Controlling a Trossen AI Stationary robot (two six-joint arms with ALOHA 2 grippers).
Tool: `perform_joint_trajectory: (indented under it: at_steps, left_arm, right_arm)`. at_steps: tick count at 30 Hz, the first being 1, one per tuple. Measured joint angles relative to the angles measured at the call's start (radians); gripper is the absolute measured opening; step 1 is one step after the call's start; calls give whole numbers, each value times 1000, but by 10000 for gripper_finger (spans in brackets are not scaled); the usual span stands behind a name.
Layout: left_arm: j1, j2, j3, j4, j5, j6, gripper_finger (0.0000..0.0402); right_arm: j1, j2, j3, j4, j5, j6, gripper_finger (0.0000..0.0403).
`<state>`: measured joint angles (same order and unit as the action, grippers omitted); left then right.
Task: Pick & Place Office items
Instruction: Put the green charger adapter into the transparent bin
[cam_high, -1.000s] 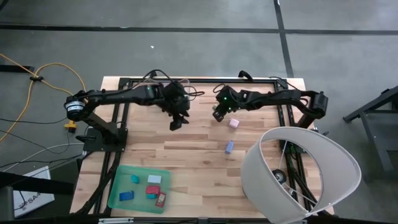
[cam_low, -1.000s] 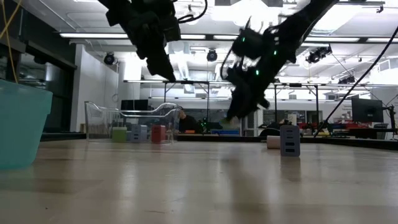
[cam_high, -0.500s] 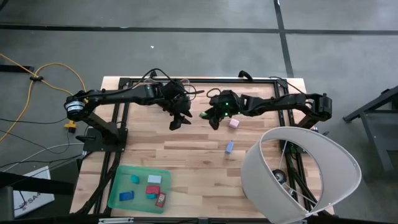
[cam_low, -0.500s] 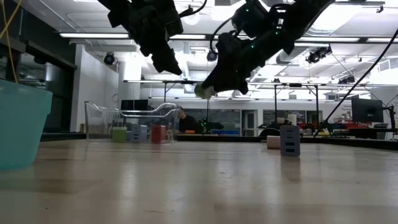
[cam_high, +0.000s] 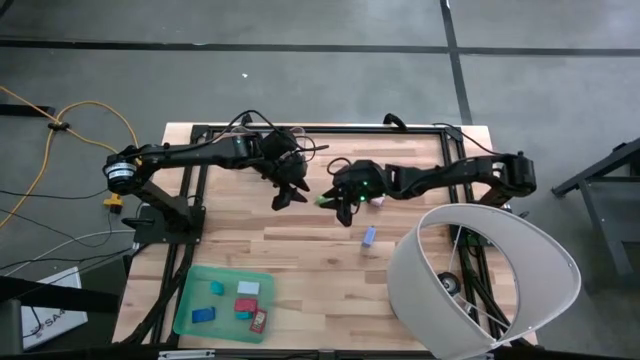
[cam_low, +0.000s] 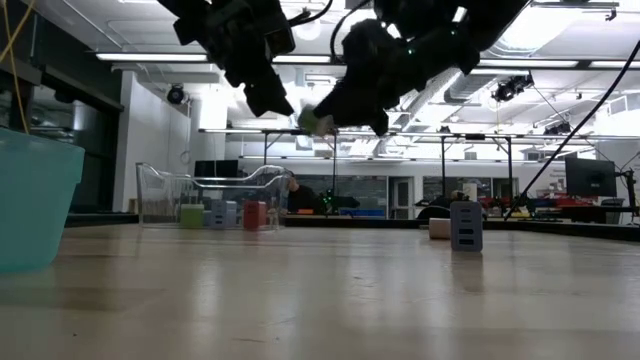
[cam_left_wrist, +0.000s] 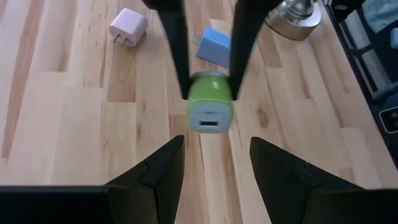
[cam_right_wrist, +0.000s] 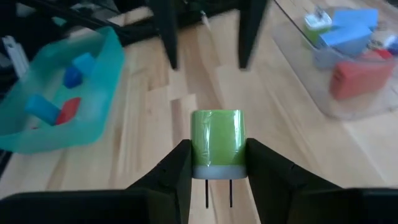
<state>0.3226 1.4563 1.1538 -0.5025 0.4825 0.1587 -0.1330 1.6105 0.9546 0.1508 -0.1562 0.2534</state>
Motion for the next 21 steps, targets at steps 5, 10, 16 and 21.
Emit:
perform_joint_trajectory:
  at_steps: [5,10,16,21]
  left_arm:
    - [0,0,0,24,9,-2,177]
    - [-5,0,0,49,36,-2,177]
    - [-18,0,0,52,36,-2,177]
    - [-26,0,0,59,32,-2,177]
  right_arm:
    - [10,-14,0,17,0,-5,115]
    - [9,-16,0,49,1,-9,115]
    - [9,-16,0,72,0,-15,116]
    - [9,-16,0,73,-7,-15,114]
